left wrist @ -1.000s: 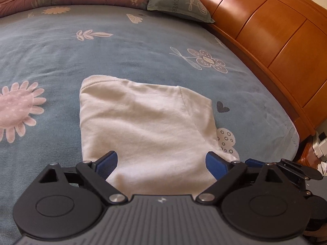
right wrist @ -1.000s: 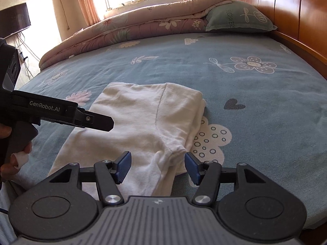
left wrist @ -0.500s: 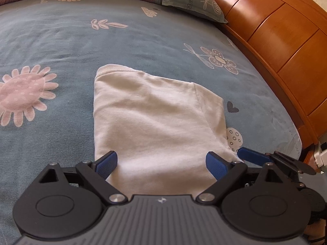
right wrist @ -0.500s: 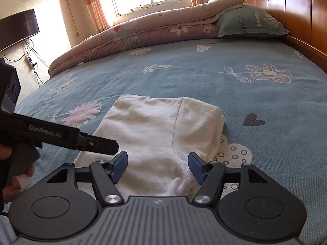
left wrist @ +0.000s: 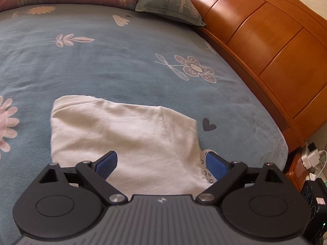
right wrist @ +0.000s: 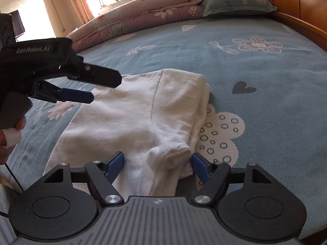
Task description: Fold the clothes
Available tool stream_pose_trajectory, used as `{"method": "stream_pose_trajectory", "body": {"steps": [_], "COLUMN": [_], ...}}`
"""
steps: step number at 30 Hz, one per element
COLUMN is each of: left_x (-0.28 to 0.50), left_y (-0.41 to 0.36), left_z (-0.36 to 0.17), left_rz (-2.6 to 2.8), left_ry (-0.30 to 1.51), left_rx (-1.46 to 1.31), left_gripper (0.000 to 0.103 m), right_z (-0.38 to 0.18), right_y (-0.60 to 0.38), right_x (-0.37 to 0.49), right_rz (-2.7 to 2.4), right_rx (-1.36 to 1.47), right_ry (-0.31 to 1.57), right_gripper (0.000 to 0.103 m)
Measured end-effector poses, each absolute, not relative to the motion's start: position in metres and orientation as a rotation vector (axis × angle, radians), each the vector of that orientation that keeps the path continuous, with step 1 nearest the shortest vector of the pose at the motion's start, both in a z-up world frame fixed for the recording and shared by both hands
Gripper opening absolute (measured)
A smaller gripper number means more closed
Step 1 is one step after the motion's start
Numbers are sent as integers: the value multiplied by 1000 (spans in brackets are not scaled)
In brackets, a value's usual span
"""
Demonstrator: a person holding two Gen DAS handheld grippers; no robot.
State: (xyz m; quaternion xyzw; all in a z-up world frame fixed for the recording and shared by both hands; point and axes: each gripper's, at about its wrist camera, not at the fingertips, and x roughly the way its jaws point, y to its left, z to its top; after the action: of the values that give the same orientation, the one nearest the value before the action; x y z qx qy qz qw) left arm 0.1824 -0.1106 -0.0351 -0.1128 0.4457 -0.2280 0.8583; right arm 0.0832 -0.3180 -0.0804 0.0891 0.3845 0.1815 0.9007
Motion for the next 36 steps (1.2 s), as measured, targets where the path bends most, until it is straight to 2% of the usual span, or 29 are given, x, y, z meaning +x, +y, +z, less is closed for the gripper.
{"method": "stream_pose_trajectory", "body": {"steps": [3,10,17,22,29,32,36], "left_x": [192,197,221,216,238,224,197], "left_y": [-122,-149,-187,-202,-218,-208,-176], "left_z": [-51,-35,-54,-36,-62,-42,-15], "left_rz": [-484,-581,-626,-707,-667,-686,-649], "left_ry": [994,940,975,916,1043,1000,942], "left_rx": [-247,-237,-192,-165,-144,-124,-110], "left_gripper": [93,93,93,94,93,93,94], "right_z": [-82,-71,-73,-74,-69,-63,-58], "right_y": [-322,-335,-340,-344,-340,-341,-341], "right_x": [78,69,63,57,50,43,43], "right_rz": [377,362,364,351,365,365,396], "right_rx": [194,208,218,224,228,232,283], "right_ry": [784,743,750,756,748,722,697], "right_gripper": [78,82,83,83,84,89,89]}}
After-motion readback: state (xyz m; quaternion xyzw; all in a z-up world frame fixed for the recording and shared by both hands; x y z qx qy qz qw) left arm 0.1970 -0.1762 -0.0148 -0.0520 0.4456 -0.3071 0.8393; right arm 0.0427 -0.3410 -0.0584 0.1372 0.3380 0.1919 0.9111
